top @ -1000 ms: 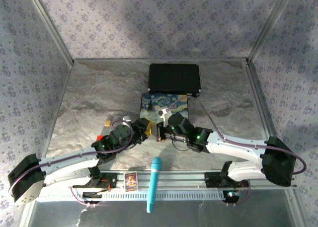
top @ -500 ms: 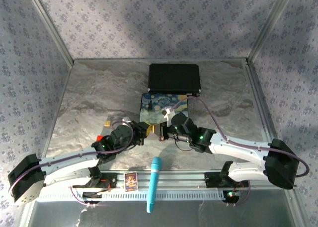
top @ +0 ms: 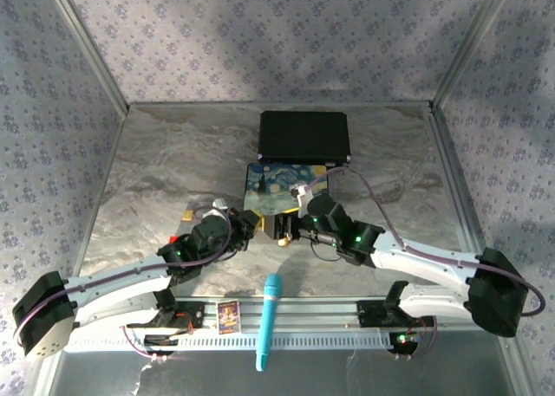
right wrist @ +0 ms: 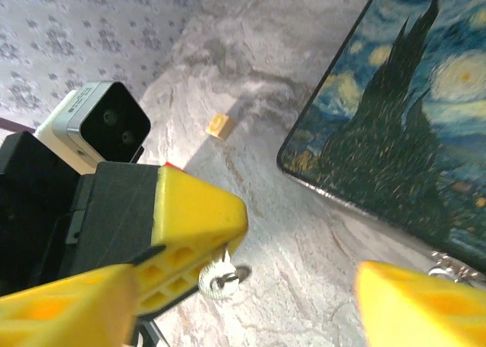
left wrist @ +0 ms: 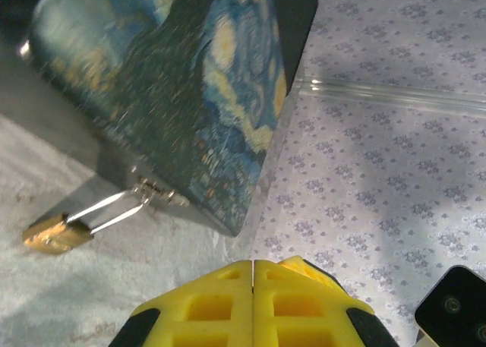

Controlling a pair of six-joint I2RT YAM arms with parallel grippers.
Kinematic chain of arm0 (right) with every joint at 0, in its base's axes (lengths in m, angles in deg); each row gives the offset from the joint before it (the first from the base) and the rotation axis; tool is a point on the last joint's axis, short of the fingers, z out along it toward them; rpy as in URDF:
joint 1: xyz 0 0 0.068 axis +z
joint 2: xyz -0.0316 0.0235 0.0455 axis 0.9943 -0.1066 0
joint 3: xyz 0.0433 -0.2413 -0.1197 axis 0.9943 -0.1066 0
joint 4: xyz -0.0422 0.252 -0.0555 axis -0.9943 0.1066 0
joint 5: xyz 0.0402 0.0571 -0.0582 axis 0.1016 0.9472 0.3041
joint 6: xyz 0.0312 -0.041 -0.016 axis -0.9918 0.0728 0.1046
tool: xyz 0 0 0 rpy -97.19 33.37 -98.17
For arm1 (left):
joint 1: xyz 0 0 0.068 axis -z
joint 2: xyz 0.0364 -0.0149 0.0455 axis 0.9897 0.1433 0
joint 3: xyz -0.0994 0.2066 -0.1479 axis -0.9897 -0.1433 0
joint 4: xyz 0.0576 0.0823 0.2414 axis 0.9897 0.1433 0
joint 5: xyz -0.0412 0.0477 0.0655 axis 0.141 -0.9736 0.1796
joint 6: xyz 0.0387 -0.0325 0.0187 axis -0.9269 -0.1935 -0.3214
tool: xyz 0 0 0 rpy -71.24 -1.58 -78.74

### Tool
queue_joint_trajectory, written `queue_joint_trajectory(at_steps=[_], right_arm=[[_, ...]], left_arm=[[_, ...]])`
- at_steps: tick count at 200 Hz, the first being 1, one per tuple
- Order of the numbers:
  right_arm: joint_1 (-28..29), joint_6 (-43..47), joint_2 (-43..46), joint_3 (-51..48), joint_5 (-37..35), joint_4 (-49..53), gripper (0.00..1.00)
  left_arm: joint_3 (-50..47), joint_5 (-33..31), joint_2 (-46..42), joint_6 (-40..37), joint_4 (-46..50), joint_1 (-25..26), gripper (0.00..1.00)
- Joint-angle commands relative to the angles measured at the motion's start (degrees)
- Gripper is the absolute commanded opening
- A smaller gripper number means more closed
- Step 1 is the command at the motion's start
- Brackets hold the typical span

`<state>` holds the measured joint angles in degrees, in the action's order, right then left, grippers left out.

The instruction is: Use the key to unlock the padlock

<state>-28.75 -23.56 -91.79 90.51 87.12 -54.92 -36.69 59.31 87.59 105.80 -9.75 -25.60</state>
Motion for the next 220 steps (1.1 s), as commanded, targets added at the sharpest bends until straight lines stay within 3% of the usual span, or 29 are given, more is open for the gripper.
queue_joint_trajectory(at_steps=[1, 25, 51, 72, 118, 188, 220], right_arm=[[-4.1, -1.2, 2.8, -1.9, 7.1, -5.8, 0.87], [-9.5, -7.6, 2.2, -5.4, 17.8, -17.3, 0.85], [-10.5, -11.4, 2.6, -8.4, 21.9, -26.9, 0.75], [-9.7, -11.7, 3.3, -9.4, 22.5, -29.9, 0.64], [-9.7, -11.1, 2.6, -9.0, 23.7, -30.8, 0.59], [-8.9, -14.0, -3.8, -7.5, 24.9, -39.0, 0.33], [-9.5, -15.3, -3.9, -9.2, 23.5, -41.8, 0.27]], left_arm=[[4.1, 0.3, -1.3, -12.3, -0.3, -1.3, 0.0], [4.5, 1.5, -1.7, -20.0, -6.1, -2.0, 0.0], [4.4, 4.5, -1.6, -24.0, -11.4, -2.9, 0.0], [5.0, 6.5, -0.2, -25.0, -13.7, -2.9, 0.0], [5.3, 7.7, 1.1, -24.7, -17.4, -2.7, 0.0], [4.1, 6.6, -1.3, -24.8, -18.6, -2.3, 0.0], [4.2, 6.5, -2.1, -25.2, -16.9, -2.2, 0.0]])
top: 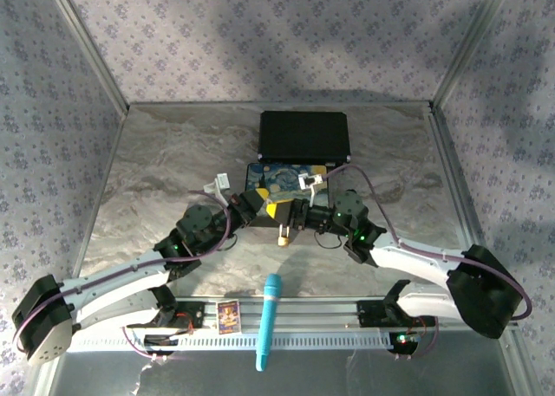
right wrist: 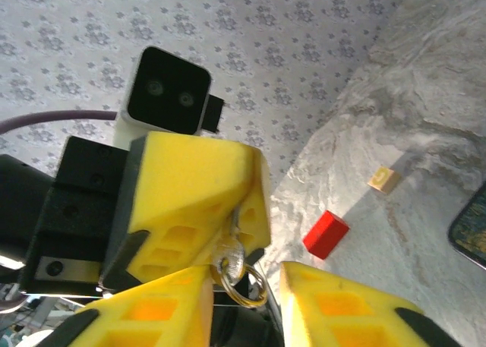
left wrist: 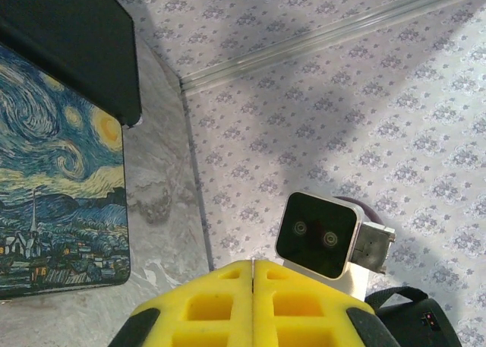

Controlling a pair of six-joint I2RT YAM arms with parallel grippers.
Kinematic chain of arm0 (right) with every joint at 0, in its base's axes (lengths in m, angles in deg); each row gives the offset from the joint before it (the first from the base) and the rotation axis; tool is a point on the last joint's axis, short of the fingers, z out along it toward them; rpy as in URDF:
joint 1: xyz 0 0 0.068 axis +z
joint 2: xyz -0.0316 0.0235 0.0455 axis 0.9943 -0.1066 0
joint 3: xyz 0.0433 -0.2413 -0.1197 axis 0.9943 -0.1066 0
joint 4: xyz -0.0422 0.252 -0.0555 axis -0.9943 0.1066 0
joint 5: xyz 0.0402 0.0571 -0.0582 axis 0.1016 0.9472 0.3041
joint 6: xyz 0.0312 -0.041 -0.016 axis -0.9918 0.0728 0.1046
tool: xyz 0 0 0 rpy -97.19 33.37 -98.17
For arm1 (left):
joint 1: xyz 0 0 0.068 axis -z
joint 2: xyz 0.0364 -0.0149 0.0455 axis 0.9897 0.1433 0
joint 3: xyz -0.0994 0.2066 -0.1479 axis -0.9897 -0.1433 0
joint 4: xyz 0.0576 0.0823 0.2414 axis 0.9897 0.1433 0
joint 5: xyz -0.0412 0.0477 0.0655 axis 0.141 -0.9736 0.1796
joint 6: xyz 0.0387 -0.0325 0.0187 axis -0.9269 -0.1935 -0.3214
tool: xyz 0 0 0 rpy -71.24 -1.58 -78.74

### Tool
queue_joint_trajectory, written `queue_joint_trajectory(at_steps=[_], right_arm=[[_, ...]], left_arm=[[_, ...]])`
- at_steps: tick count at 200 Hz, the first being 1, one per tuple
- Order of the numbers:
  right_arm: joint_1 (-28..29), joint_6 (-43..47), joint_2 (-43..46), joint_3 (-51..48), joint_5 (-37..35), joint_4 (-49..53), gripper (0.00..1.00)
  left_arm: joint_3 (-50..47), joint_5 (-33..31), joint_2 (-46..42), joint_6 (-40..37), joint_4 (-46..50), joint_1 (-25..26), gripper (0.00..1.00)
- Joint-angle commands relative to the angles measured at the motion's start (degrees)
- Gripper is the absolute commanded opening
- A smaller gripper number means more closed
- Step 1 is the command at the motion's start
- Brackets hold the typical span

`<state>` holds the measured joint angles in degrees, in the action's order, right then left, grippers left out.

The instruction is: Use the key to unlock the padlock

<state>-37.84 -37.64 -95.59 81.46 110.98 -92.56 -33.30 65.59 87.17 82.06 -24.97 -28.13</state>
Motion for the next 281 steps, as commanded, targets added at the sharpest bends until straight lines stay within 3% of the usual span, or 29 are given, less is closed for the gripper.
queue_joint_trajectory(at_steps=[1, 27, 69, 105, 145, 159, 175, 188, 254, 281], right_arm=[[-0.4, -1.2, -0.1, -0.3, -0.4, -4.3, 0.27], [-0.5, -1.5, -0.5, 0.4, -0.1, -5.0, 0.26], [-0.7, -1.6, -1.0, 0.4, 0.4, -5.0, 0.11], [-1.4, -2.2, -1.0, -0.3, 0.2, -5.7, 0.03], [-2.0, -2.7, -1.1, -0.1, 0.5, -5.5, 0.02], [-1.9, -3.0, -1.2, 0.0, 0.9, -5.4, 0.04], [-1.8, -3.5, -1.7, 0.9, 1.5, -5.0, 0.24], [-1.4, -3.5, -2.2, 1.6, 2.2, -4.9, 0.27], [-1.4, -3.9, -2.5, 0.7, 1.4, -6.6, 0.08], [-1.8, -4.8, -2.7, 0.1, 1.5, -7.8, 0.04]], left_arm=[[0.8, 0.2, -1.7, -1.5, -1.7, 0.3, 0.0], [0.3, 0.1, -1.2, -0.5, -2.6, 0.3, 0.0], [-0.4, -0.5, -2.0, -0.2, -2.3, 0.3, 0.0], [-1.1, -0.8, -2.4, 0.3, -1.6, 0.3, 0.0], [-1.6, -0.7, -2.3, 0.9, -0.7, 0.3, 0.0], [-1.3, -0.6, -2.2, 0.7, 0.2, 0.3, 0.0], [-1.5, -0.6, -2.0, 0.8, -0.4, 0.4, 0.0], [-1.6, -0.7, -2.0, 0.8, -1.0, 0.4, 0.0], [-1.7, -1.8, -2.3, 1.2, -1.0, 0.4, 0.0], [-1.6, -1.8, -2.3, 1.3, -0.3, 0.4, 0.0]])
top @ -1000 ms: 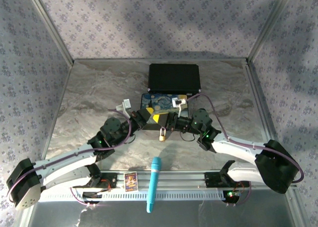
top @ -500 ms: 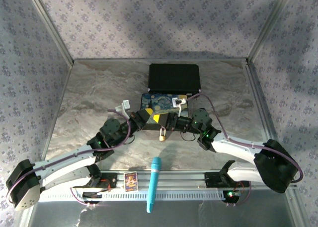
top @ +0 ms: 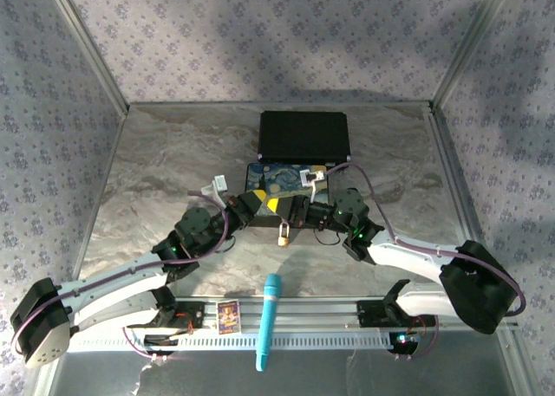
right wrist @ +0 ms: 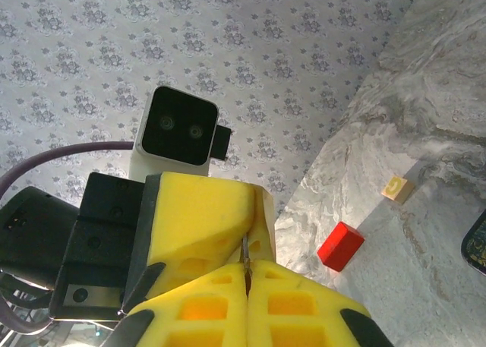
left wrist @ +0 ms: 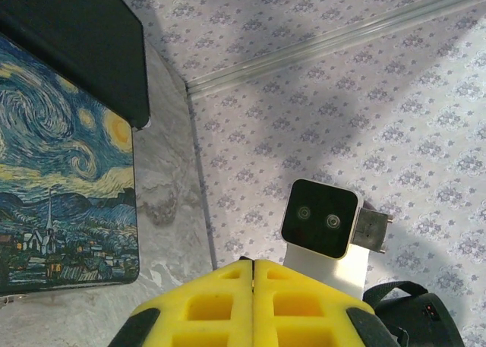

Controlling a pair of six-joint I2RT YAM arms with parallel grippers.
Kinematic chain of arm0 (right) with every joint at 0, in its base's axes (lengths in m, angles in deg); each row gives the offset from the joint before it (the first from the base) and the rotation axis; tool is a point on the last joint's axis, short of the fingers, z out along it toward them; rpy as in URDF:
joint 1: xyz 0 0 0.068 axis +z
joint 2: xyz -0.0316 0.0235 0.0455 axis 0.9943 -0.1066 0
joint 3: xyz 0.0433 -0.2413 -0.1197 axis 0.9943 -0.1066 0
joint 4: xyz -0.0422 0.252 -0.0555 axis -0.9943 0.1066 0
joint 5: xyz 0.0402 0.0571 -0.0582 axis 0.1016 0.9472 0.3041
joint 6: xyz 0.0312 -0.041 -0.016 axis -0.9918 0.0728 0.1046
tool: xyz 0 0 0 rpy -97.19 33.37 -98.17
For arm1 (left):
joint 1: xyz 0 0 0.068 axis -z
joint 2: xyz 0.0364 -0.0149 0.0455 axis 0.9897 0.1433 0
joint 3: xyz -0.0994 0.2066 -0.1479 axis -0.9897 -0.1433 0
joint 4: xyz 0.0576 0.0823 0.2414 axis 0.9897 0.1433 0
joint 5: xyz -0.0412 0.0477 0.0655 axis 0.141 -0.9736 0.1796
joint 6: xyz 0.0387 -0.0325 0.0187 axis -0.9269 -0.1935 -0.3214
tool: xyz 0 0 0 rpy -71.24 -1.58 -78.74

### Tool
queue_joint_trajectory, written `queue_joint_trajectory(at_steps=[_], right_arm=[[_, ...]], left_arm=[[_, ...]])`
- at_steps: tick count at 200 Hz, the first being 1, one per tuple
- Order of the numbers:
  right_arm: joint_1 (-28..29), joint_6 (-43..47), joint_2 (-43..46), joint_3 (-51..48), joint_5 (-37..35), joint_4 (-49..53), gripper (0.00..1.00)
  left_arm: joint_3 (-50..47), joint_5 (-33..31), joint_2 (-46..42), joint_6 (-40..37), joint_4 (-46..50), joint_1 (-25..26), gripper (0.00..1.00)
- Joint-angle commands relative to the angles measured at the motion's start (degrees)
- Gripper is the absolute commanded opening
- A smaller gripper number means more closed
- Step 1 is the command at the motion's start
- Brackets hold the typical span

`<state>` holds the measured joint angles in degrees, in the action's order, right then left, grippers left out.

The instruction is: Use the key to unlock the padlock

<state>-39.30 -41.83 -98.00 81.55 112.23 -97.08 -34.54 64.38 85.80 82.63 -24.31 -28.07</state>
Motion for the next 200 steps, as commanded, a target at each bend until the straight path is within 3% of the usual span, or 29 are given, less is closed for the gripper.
queue_joint_trajectory(at_steps=[1, 15, 29, 43, 97, 136, 197, 200], right_arm=[[-0.4, -0.6, -0.4, 0.1, 0.2, -3.3, 0.04], [-0.4, -0.7, -0.7, 0.7, 1.1, -2.8, 0.08], [0.1, -0.7, -1.1, 1.2, 1.3, -2.6, 0.31], [0.7, -0.4, -1.5, 1.7, 1.6, -2.5, 0.33], [1.0, -0.7, -1.9, 0.6, 0.2, -4.3, 0.11], [-0.2, -1.2, -0.5, -1.0, -0.5, -4.8, 0.0], [-0.6, -0.3, -0.1, -0.4, 0.8, -2.2, 0.0], [-0.6, -0.2, 0.0, -0.4, 0.9, -1.8, 0.0]], left_arm=[[-0.4, -0.7, -0.9, 0.7, -1.0, 0.4, 0.0], [-0.2, -0.6, -0.9, 0.6, -0.7, 0.3, 0.0], [-0.2, -0.7, -0.9, 0.6, -0.6, 0.3, 0.0], [-0.4, -0.8, -0.8, 0.7, -1.0, 0.3, 0.0], [-0.6, -1.0, -1.1, 1.0, -1.2, 0.3, 0.0], [-1.2, -1.4, -1.2, 1.7, -0.9, 0.3, 0.0], [-1.0, -1.0, -1.0, 0.9, 1.1, 0.3, 0.0], [-0.9, -1.0, -1.1, 0.7, 1.3, 0.3, 0.08]])
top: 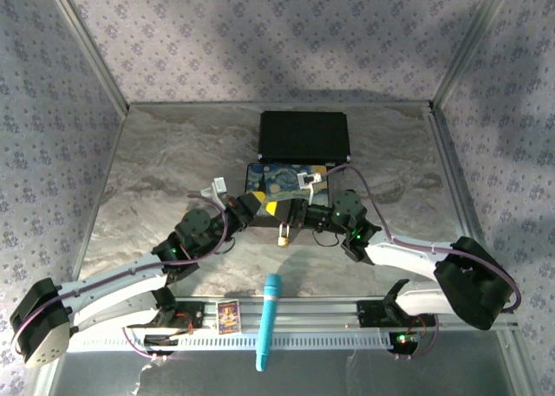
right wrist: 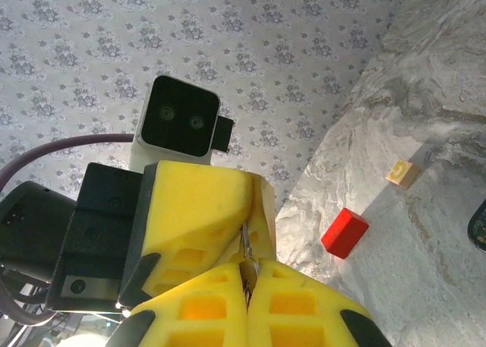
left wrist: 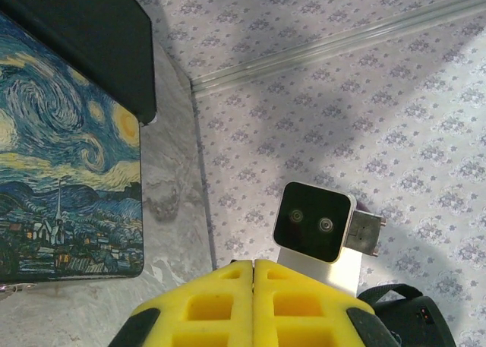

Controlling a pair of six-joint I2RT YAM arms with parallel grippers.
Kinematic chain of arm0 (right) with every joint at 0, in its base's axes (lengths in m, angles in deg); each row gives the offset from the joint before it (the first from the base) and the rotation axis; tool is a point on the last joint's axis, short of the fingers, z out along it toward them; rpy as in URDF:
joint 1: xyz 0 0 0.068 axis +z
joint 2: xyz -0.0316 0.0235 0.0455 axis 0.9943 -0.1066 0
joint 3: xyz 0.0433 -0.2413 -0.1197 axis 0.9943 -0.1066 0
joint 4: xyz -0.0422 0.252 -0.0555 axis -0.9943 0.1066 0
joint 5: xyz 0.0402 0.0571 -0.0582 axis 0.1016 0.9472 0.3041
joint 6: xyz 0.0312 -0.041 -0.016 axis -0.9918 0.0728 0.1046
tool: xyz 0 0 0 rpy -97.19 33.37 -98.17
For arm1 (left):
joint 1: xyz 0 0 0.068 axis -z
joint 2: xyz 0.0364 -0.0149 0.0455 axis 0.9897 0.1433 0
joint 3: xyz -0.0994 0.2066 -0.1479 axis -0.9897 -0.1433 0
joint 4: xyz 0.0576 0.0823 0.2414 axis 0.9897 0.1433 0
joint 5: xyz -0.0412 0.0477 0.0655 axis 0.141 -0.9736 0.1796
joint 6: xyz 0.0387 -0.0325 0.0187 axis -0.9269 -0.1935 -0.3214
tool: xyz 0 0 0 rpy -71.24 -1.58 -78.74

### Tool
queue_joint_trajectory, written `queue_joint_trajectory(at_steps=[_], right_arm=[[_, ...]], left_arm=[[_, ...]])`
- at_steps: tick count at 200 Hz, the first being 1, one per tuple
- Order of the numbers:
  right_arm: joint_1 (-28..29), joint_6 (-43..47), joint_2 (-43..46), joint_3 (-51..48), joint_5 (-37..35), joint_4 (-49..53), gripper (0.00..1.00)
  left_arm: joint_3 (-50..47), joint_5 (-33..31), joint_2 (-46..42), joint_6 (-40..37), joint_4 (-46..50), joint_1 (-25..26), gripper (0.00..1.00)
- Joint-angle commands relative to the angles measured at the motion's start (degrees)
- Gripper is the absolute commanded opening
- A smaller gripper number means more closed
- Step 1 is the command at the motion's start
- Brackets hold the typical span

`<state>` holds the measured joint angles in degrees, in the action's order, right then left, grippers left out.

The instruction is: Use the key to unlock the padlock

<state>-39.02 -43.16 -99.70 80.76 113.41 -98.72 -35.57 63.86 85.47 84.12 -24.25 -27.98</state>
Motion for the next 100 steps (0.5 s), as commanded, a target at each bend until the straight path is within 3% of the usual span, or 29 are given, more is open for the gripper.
queue_joint_trajectory(at_steps=[1, 19, 34, 66, 100], right_arm=[[-0.9, 1.2, 1.7, 0.4, -0.2, -0.1, 0.0], [-1.2, 2.3, 2.7, 0.1, -1.0, 3.4, 0.0], [-1.9, 3.4, 4.6, -0.3, -2.0, 8.2, 0.0], [-3.5, 8.4, 11.0, 0.3, -5.5, 26.6, 0.0], [-4.1, 16.4, 17.9, 3.5, -11.3, 51.0, 0.0]], left_arm=[[0.2, -0.5, -0.8, -0.8, 1.4, 0.2, 0.11], [1.0, -1.7, -1.6, -2.0, 4.4, 0.2, 0.68], [2.8, -3.9, -2.7, -3.3, 10.6, 0.2, 0.98], [9.9, -7.3, -2.3, -7.7, 29.8, 0.2, 1.0], [15.5, -2.9, 5.1, -14.6, 39.5, 0.3, 0.95]])
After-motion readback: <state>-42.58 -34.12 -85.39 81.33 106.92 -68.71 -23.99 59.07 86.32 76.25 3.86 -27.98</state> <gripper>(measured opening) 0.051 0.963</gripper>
